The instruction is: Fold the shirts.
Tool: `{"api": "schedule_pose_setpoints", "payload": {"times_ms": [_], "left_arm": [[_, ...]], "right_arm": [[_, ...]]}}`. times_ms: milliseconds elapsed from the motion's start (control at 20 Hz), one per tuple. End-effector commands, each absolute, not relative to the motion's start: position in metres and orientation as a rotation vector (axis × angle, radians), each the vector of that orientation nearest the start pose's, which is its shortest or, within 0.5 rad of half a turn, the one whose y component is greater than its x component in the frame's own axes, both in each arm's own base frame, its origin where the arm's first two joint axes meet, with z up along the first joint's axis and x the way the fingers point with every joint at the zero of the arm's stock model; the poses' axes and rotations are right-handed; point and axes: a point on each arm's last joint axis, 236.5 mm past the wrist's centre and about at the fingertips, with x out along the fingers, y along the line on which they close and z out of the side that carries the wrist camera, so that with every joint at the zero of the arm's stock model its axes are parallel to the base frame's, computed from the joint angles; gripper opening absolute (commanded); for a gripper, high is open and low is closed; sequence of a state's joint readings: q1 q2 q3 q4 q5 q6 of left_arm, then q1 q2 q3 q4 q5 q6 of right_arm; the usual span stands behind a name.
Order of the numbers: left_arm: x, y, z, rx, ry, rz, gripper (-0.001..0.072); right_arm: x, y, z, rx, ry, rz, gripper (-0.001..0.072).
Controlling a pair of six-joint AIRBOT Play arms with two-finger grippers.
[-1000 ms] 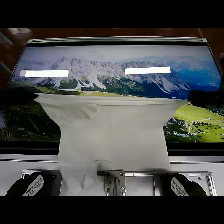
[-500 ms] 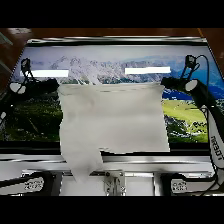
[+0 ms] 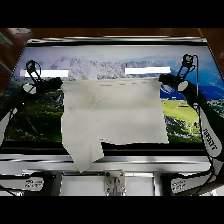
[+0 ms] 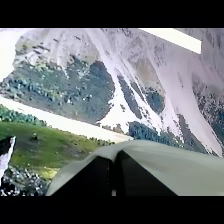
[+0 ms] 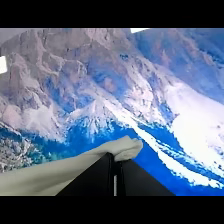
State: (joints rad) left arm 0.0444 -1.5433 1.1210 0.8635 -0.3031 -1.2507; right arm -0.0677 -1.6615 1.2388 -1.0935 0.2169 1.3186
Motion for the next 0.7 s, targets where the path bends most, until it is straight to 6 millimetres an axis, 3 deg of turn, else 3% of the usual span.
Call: {"api": "schedule_pose_setpoints", "payload": {"times_ms": [0, 250, 400, 550, 650], "left_arm": [[0.538, -0.037, -0.027, -0.442, 0.741, -0.057, 0.0036], [0.518, -0.052, -0.017, -0.424, 0.843, -0.16, 0.0037], [0.47, -0.057, -0.023, -0.332, 1.086, -0.274, 0.0035], [0.426, -0.048, -0.048, -0.355, 1.307, -0.244, 0.0036], [0.406, -0.044, -0.065, -0.369, 1.418, -0.222, 0.0036]], "right_arm": [[0.575, -0.009, -0.035, 0.335, 0.681, -0.039, 0.0061], [0.557, -0.007, -0.029, 0.355, 0.764, -0.005, 0.006], [0.518, -0.007, -0.036, 0.395, 0.946, 0.043, 0.0061], [0.478, -0.004, -0.061, 0.434, 1.142, 0.074, 0.006], [0.462, -0.012, -0.077, 0.425, 1.229, 0.031, 0.006]]}}
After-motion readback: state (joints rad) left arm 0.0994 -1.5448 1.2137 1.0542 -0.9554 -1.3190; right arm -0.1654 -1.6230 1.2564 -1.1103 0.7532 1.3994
